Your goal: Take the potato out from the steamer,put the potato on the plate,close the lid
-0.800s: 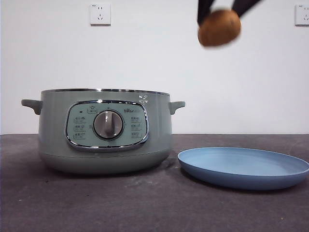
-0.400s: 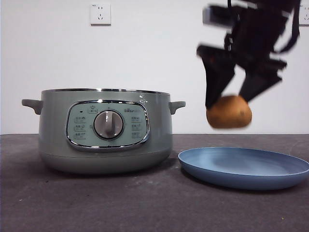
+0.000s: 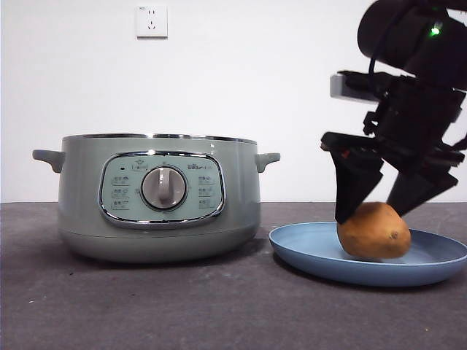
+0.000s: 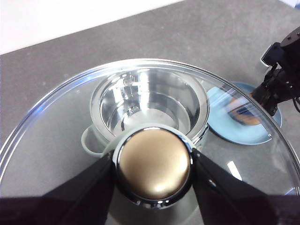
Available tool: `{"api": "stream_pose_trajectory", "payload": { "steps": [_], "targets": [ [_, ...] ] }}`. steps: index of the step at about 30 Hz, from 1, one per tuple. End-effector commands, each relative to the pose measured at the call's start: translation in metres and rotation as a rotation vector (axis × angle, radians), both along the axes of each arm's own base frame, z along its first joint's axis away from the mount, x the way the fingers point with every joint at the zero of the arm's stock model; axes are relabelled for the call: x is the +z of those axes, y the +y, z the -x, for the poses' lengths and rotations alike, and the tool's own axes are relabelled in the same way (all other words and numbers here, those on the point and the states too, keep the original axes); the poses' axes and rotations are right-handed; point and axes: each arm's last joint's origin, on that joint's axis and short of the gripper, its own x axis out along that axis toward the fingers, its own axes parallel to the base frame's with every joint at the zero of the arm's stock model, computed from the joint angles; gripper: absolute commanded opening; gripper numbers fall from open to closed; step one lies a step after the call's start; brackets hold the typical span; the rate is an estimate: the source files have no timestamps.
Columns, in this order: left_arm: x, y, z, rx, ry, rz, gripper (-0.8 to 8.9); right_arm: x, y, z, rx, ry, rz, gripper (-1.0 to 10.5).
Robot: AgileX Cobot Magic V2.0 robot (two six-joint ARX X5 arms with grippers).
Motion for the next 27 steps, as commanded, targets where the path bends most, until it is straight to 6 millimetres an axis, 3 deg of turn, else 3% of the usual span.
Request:
{"api": "stream_pose_trajectory", "payload": {
  "steps": [1,8,9,10,15,22,27],
  "targets": [
    [0.008,-0.003,-0.008,-0.016,-0.069,0.006,-0.09,-0.008,0.001,0.0,-0.005,0.025,0.001,-0.2],
    [0.006,-0.016,-0.043,-0.063,-0.08,0.005,-0.09,-0.02,0.001,-0.001,-0.011,0.086,0.026,-0.1],
    [0.006,-0.019,-0.049,-0.072,-0.079,0.01,-0.09,-0.021,0.001,-0.001,-0.017,0.092,0.026,0.3],
    [0.005,-0.021,-0.055,-0.073,-0.078,0.011,-0.09,-0.021,0.001,-0.001,-0.021,0.093,0.024,1.0],
    [-0.002,-0.032,-0.086,-0.074,-0.073,0.008,-0.09,-0.018,0.001,-0.002,-0.032,0.079,0.01,6.4],
    [-0.02,-0.049,-0.134,-0.112,-0.054,-0.002,-0.09,-0.002,0.001,-0.003,-0.035,0.01,-0.016,6.6],
    [-0.04,-0.061,-0.164,-0.13,0.003,-0.011,-0.09,0.028,-0.002,0.004,-0.034,-0.085,-0.062,6.6]
  ]
}}
